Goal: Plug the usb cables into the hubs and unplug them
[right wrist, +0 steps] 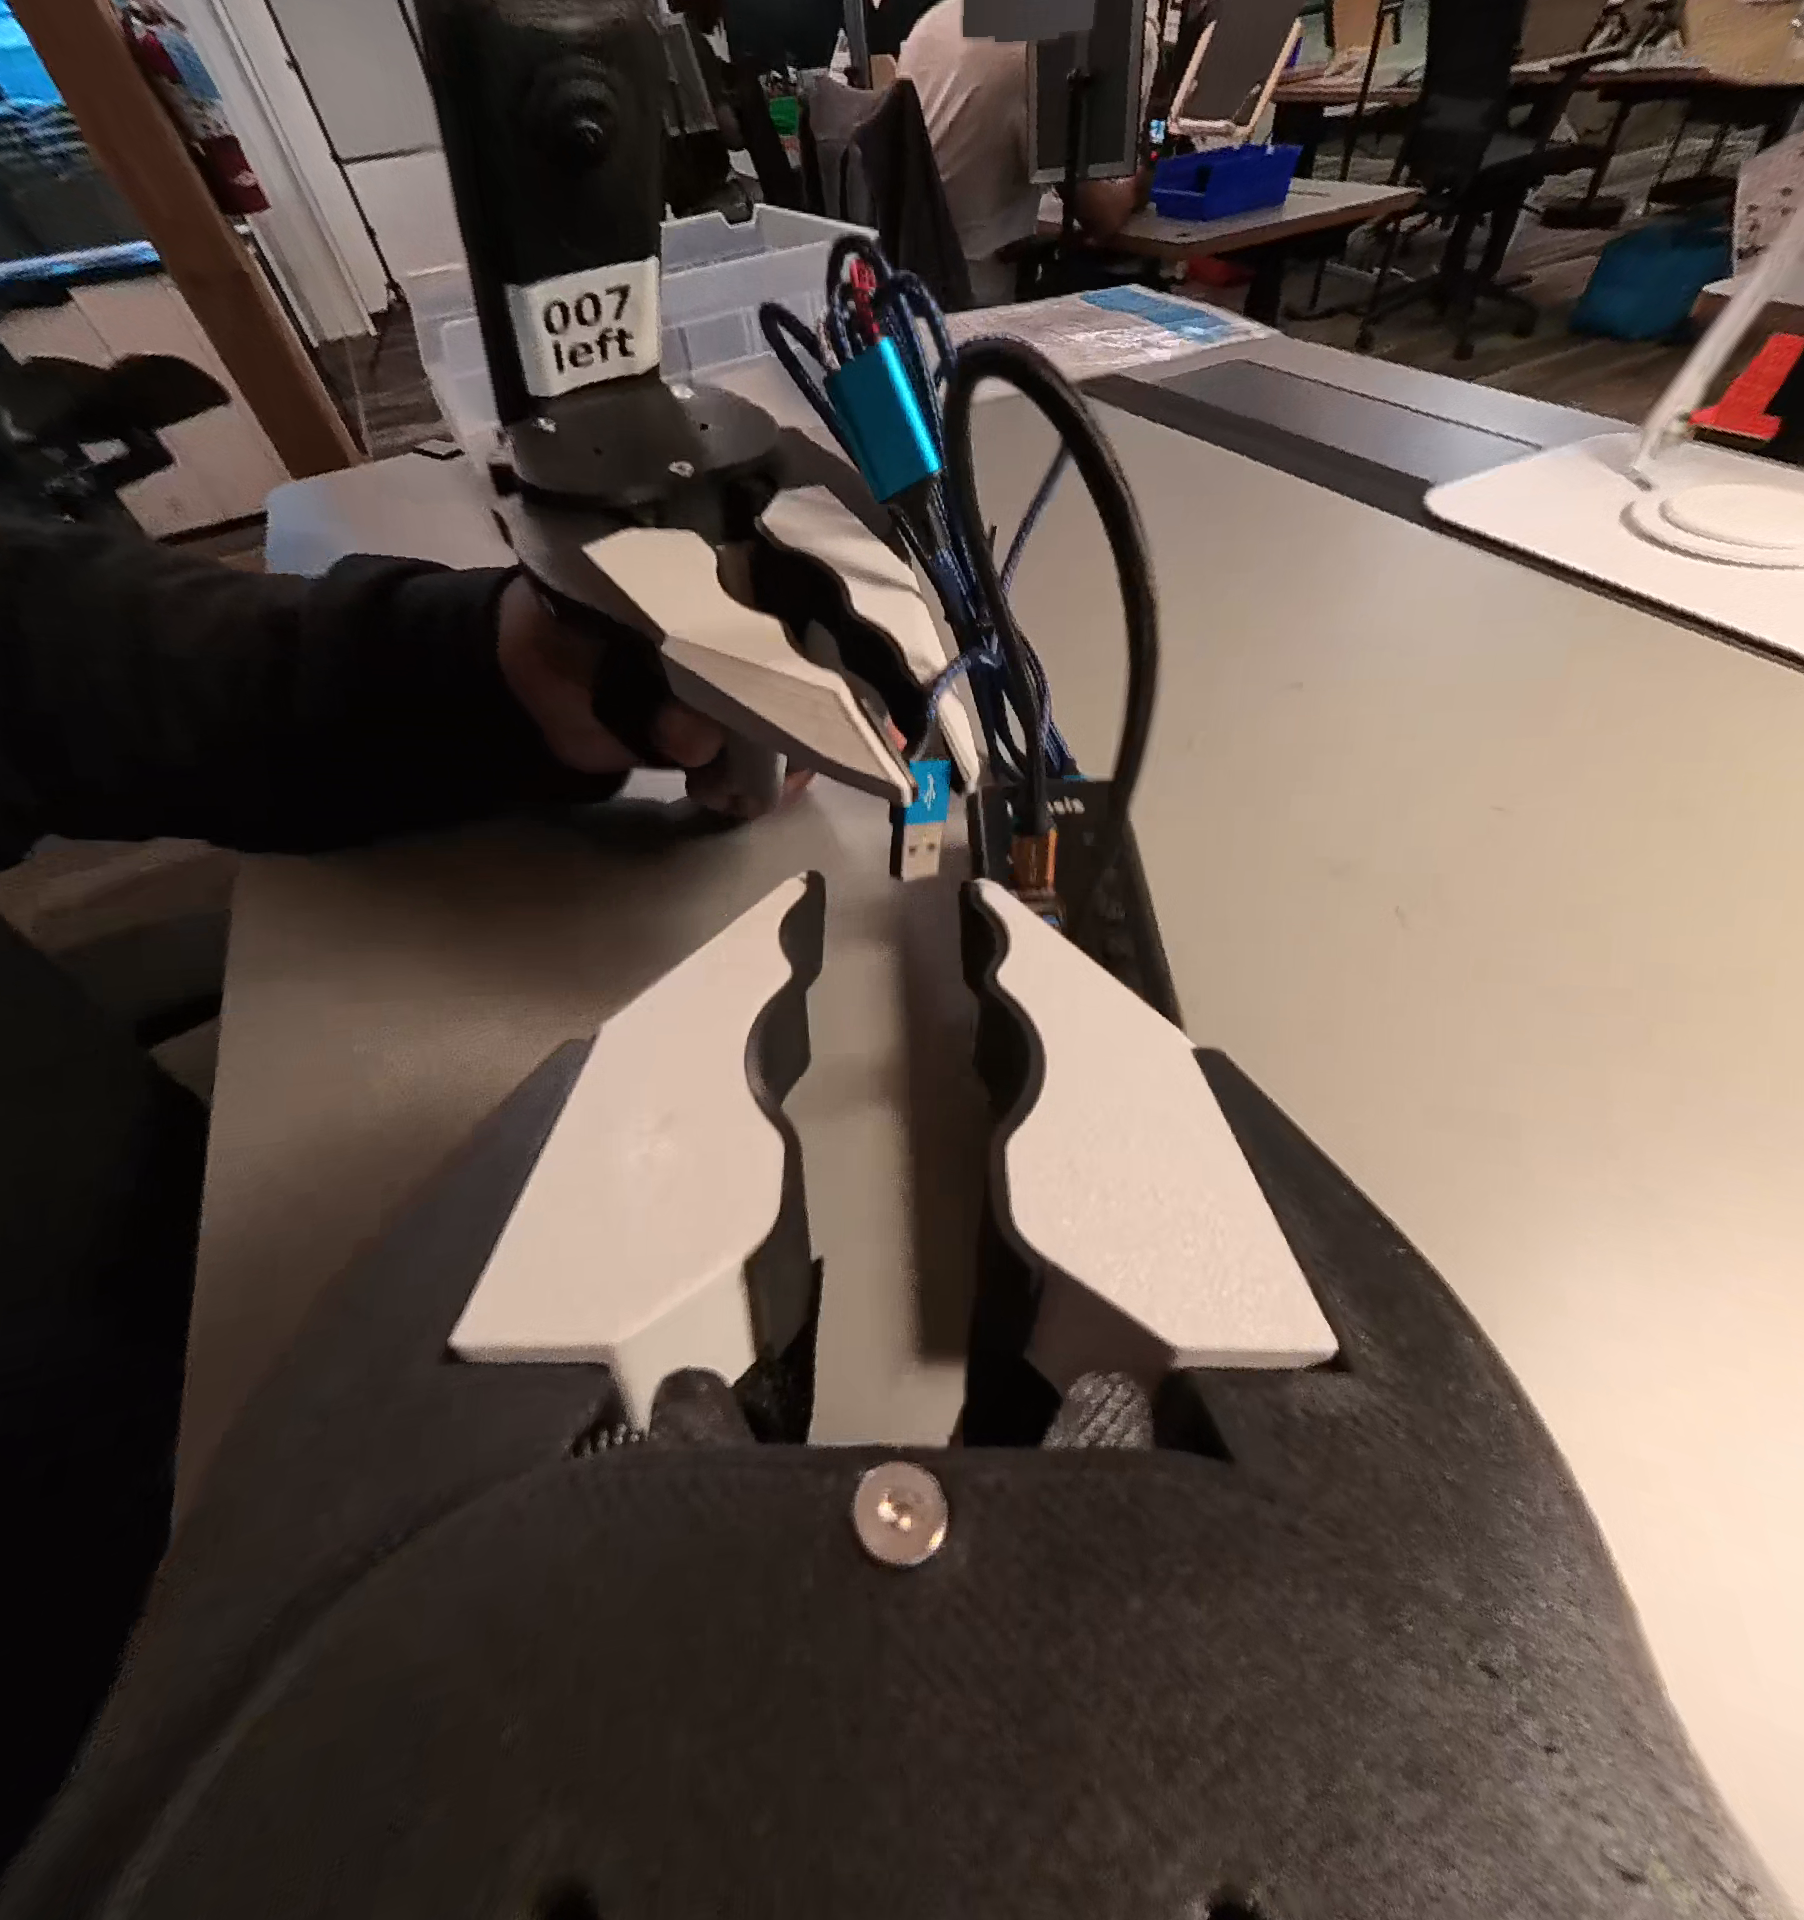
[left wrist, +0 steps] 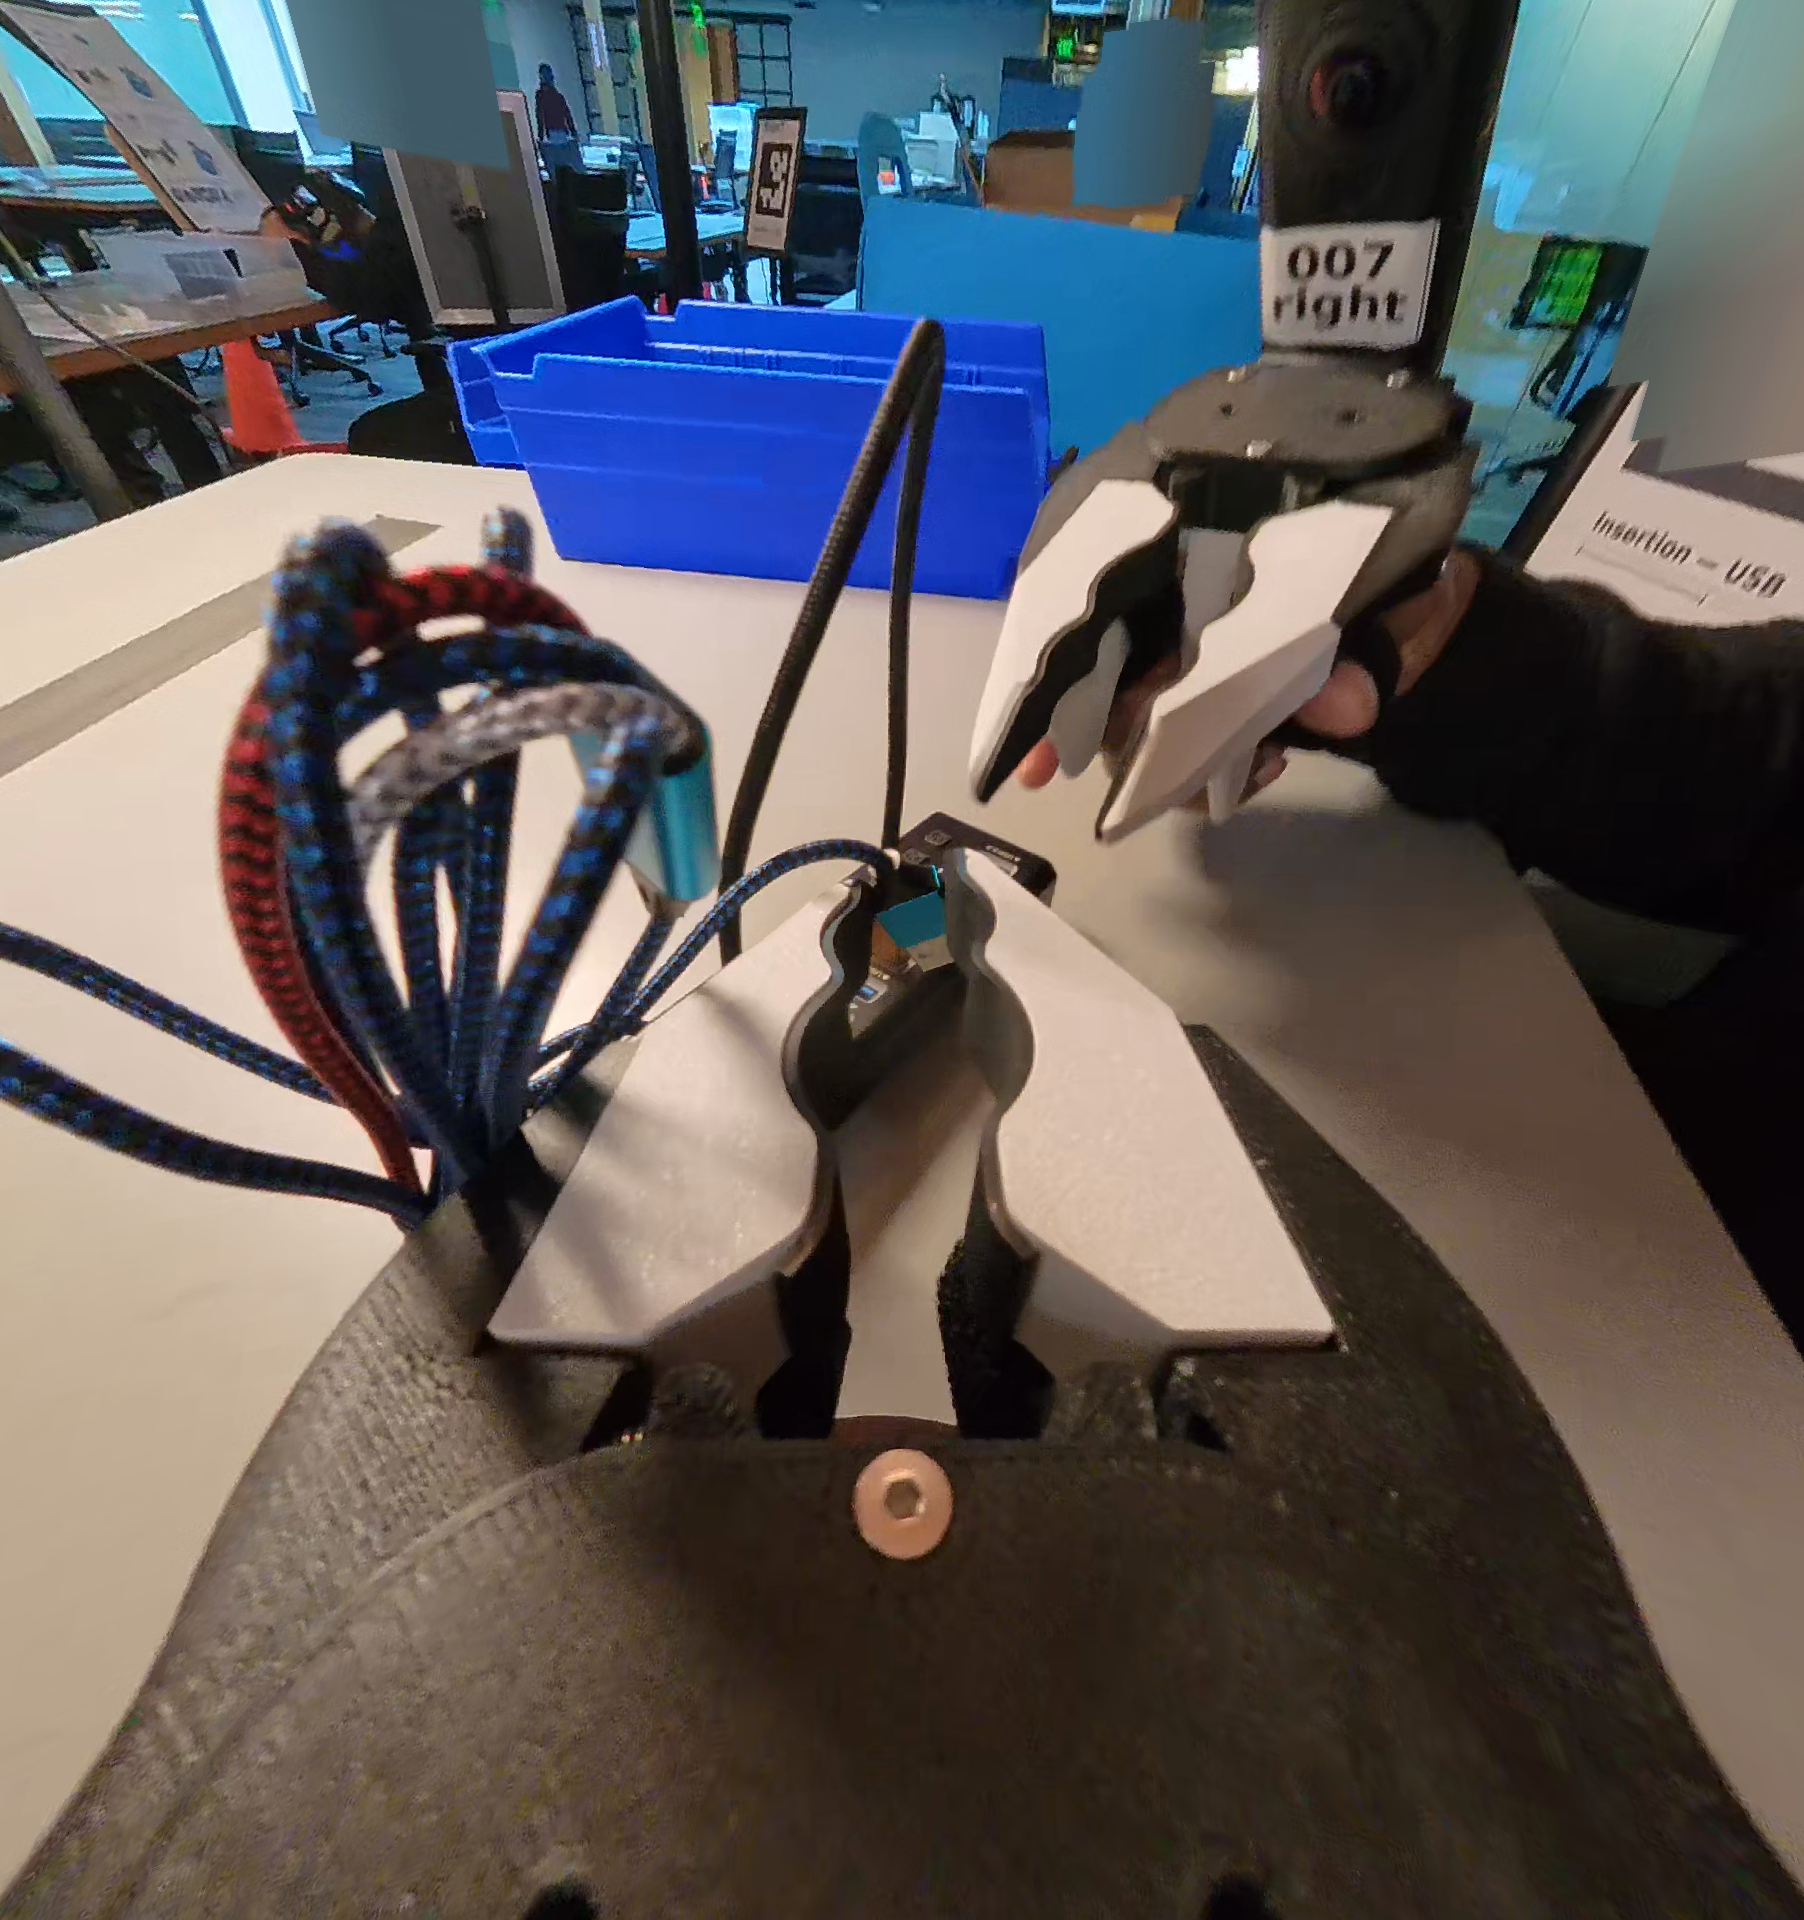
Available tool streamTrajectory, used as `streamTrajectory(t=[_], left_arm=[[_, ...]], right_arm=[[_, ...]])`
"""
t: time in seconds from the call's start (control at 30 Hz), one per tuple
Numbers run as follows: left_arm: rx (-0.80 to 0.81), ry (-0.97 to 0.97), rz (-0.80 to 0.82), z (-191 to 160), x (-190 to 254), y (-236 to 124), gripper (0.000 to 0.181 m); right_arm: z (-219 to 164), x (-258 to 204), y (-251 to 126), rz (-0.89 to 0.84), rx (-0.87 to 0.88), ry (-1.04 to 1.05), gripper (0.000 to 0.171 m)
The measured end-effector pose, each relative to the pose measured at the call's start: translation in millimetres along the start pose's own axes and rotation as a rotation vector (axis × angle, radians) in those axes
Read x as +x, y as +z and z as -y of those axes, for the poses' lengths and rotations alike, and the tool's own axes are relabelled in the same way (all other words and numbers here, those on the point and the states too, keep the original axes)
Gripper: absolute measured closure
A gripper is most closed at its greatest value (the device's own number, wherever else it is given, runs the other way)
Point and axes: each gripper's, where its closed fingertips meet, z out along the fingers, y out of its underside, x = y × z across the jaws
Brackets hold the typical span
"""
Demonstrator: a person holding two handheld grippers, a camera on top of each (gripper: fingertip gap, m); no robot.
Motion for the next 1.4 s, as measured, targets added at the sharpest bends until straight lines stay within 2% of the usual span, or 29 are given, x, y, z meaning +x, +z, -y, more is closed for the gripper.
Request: streamTrajectory(t=[0.07,0.17,0.3,0.37,0.47,0.5,0.53,0.7,0.97,1.07,1.27,1.4], left_arm=[[-0.015,0.035,-0.002,-2,0,1,0.164],[-0.008,0.076,-0.012,-1,1,3,0.164],[0.020,0.146,-0.034,3,4,3,0.164],[0.031,0.176,-0.041,4,6,4,0.164],[0.027,0.248,-0.018,3,7,5,0.164],[0.024,0.279,-0.008,2,7,5,0.164],[0.021,0.310,0.006,2,7,5,0.164],[-0.012,0.464,0.029,-3,7,4,0.164],[-0.045,0.677,0.069,-4,5,-6,0.164],[-0.088,0.663,0.093,-8,-4,-7,0.164],[-0.156,0.582,0.029,-18,-6,-9,0.164],[-0.167,0.598,0.063,-16,-11,-8,0.163]], right_arm=[[-12,13,-14,-0.053,-0.063,0.004,0.141],[-33,34,-23,-0.133,-0.181,-0.003,0.114],[-57,50,-15,-0.174,-0.369,-0.085,0.086],[-66,51,-6,-0.147,-0.447,-0.111,0.081],[-83,53,5,-0.113,-0.563,-0.153,0.087],[-80,50,10,-0.084,-0.549,-0.154,0.108],[-79,50,13,-0.071,-0.552,-0.174,0.112],[-77,47,17,0.024,-0.562,-0.237,0.113],[-58,34,23,0.159,-0.525,-0.219,0.114],[-52,29,26,0.182,-0.508,-0.220,0.114],[-52,29,32,0.182,-0.495,-0.239,0.114],[-46,32,33,0.170,-0.486,-0.244,0.114]])
